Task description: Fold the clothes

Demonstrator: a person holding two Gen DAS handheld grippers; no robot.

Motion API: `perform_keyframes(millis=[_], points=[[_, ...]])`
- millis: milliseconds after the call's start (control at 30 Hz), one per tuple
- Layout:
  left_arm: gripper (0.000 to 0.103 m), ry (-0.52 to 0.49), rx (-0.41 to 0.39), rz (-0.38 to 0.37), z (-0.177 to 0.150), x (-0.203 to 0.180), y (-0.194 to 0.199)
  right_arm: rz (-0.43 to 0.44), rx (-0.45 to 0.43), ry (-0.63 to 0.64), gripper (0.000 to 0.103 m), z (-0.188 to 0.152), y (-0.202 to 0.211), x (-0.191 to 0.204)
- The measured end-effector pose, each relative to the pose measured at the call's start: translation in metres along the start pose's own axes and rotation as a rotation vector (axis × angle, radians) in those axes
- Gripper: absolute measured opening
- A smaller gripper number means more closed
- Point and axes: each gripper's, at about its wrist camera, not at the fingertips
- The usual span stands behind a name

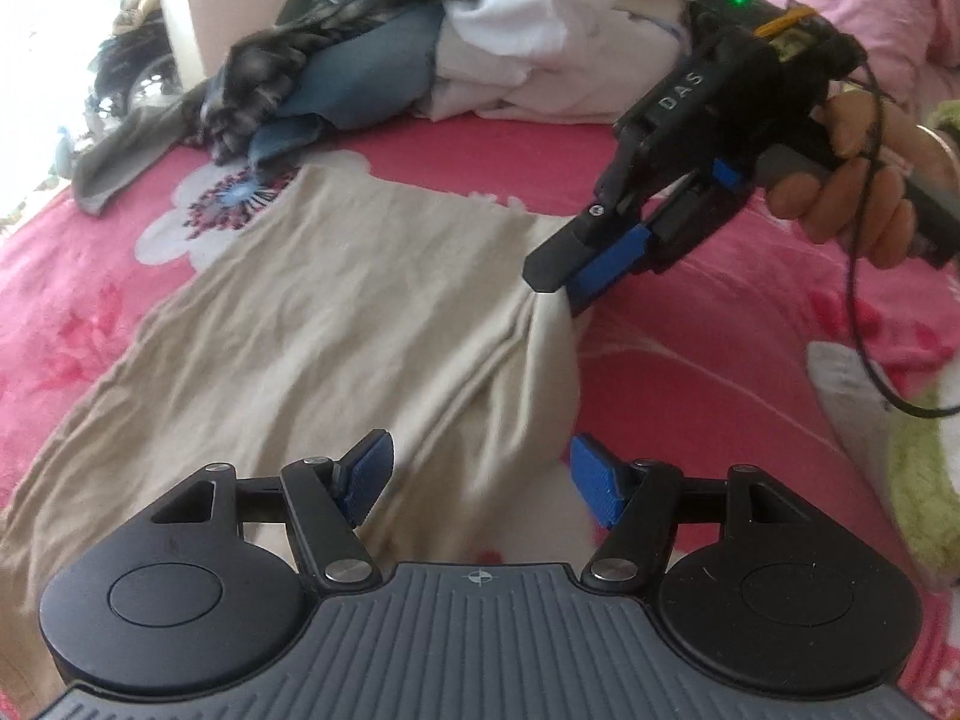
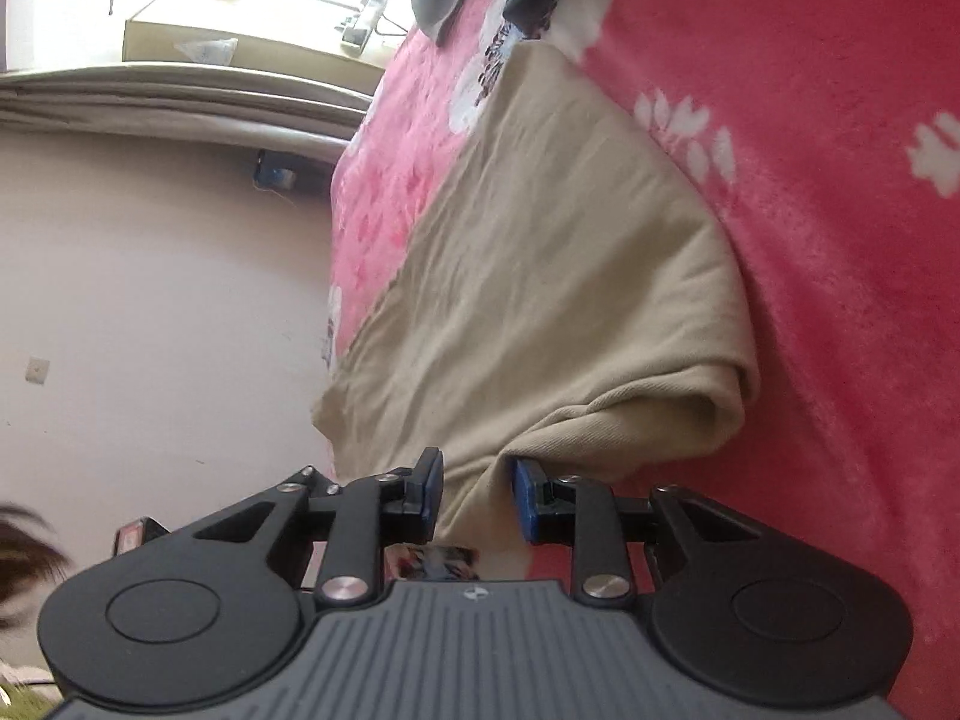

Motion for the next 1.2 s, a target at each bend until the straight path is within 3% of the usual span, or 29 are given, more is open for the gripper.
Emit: perform_keyframes(millis=[233, 433, 567, 667, 833, 967, 1000, 1067, 1200], points=[[0.062, 0.099, -0.003, -0.014, 0.011, 0.013, -0.008, 0.082, -0.036, -0.099, 0.029, 0.010, -0.007, -0.003], [0.060, 0.128, 0.007, -0.015, 0.018, 0.013, -0.019, 0.079, -0.051, -0.043, 0.029, 0.010, -0.005, 0.002], [0.051, 0.147, 0.021, 0.001, 0.021, 0.012, -0.026, 0.063, -0.068, -0.029, 0.029, 0.003, 0.005, -0.004], [0.045, 0.185, 0.008, -0.011, 0.021, 0.015, -0.025, -0.016, -0.087, 0.067, 0.029, -0.003, 0.008, 0.001], [0.041, 0.280, -0.014, -0.034, 0.020, 0.028, -0.019, -0.216, -0.078, 0.446, 0.029, -0.027, 0.007, 0.029], [0.041, 0.340, -0.019, -0.043, 0.020, 0.037, -0.020, -0.278, -0.030, 0.454, 0.029, -0.033, 0.003, 0.025], [0.041, 0.345, -0.020, -0.043, 0.020, 0.038, -0.020, -0.288, -0.021, 0.444, 0.029, -0.034, 0.002, 0.023], [0.041, 0.354, -0.022, -0.042, 0.020, 0.039, -0.020, -0.250, -0.024, 0.304, 0.029, -0.032, 0.006, 0.009], [0.041, 0.363, -0.024, -0.051, 0.018, 0.041, -0.022, -0.116, -0.084, 0.066, 0.029, -0.027, 0.012, -0.019]])
Point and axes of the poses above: each gripper's, at about its wrist camera, not at the fingertips, and y roughly against the way its jaws point, x to its left, z to its top, and after that the axes turned 5 degrees about x, right-handed
